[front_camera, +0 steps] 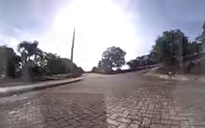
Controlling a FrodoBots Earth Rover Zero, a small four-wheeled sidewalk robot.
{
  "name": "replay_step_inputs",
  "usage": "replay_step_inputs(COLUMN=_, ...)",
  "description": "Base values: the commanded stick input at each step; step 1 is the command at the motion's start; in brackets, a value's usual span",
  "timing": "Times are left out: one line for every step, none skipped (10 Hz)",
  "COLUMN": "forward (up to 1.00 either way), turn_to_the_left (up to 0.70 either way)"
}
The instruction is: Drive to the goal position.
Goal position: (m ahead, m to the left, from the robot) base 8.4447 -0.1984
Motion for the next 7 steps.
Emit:
replay_step_inputs(forward=1.00, turn_to_the_left=0.00)
replay_step_inputs(forward=1.00, turn_to_the_left=0.00)
replay_step_inputs(forward=1.00, turn_to_the_left=0.00)
replay_step_inputs(forward=1.00, turn_to_the_left=0.00)
replay_step_inputs(forward=1.00, turn_to_the_left=0.00)
replay_step_inputs(forward=1.00, turn_to_the_left=0.00)
replay_step_inputs(forward=1.00, turn_to_the_left=0.00)
